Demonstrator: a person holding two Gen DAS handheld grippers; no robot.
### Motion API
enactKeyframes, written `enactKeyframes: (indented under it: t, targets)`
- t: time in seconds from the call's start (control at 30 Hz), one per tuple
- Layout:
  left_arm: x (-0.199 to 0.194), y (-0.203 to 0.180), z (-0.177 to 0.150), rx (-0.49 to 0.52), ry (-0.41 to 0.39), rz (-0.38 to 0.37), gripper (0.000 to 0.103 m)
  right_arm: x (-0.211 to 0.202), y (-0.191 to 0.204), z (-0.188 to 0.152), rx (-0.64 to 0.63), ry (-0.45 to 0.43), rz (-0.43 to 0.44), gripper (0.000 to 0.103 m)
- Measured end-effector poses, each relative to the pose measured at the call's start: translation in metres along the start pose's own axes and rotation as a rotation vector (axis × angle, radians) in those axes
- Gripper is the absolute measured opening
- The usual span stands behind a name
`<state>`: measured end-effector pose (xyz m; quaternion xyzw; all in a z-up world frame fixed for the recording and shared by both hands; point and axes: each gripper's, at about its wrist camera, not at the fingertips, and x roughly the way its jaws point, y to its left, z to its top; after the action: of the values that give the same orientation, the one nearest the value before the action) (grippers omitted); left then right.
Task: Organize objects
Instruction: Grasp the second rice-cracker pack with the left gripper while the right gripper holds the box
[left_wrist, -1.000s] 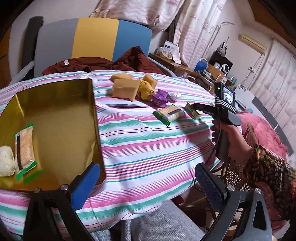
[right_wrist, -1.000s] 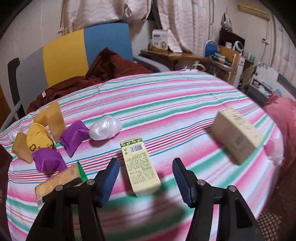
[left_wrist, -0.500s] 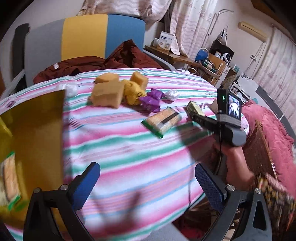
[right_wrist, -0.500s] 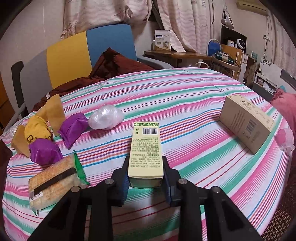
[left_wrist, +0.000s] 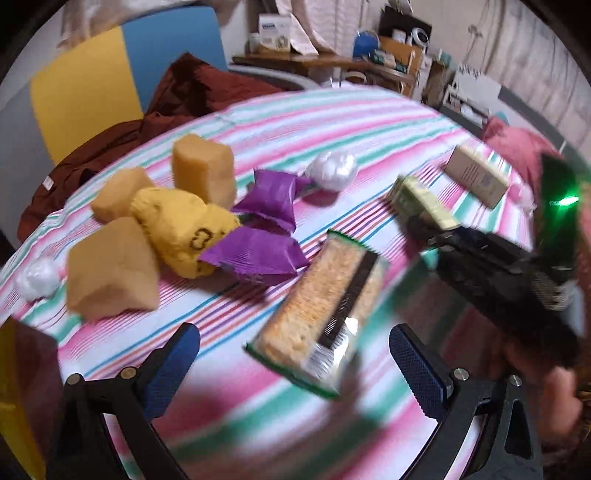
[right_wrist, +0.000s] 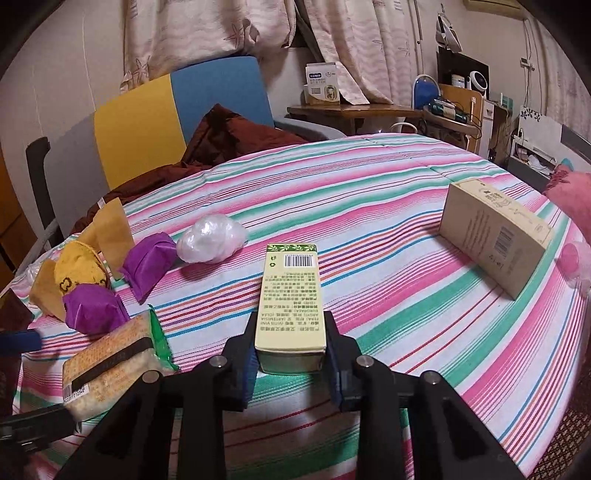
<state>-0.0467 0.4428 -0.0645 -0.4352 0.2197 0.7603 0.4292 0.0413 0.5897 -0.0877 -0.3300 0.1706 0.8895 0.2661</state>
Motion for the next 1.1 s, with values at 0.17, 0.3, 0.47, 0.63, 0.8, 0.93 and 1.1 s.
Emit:
enactKeyframes:
  t: [0.17, 0.3, 0.47, 0.63, 0.8, 0.93, 1.1]
  targets:
    - [0.003, -0.008, -0.015, 0.03, 0.005, -0.164, 0.102, -0.001, -0.003, 0.0, 0.01, -0.003, 0.012, 0.03]
    - [-0.008, -0.018, -0.021, 0.076, -0.019, -0.15, 0.102, -0.001, -0.005, 0.0, 0.021, -0.006, 0.023, 0.03]
    - [-0.004, -0.007, -0.003, 0.011, -0.046, -0.059, 0.103, -0.001, -0.005, 0.0, 0.023, -0.007, 0.026, 0.03]
    - [0.015, -0.004, -0.003, 0.025, -0.01, 0.0, 0.09, -0.001, -0.005, 0.0, 0.024, -0.007, 0.025, 0.03]
    - [0.012, -0.013, -0.01, 0.024, -0.051, 0.018, 0.071, -0.001, -0.005, 0.0, 0.022, -0.007, 0.022, 0.03]
    - [0.002, -0.013, -0.015, -0.001, -0.044, 0.033, 0.05, -0.001, -0.004, 0.0, 0.015, -0.005, 0.015, 0.03]
    - [-0.007, -0.021, -0.03, -0.027, -0.048, 0.041, 0.05, -0.001, -0.002, 0.0, 0.005, -0.004, 0.003, 0.03]
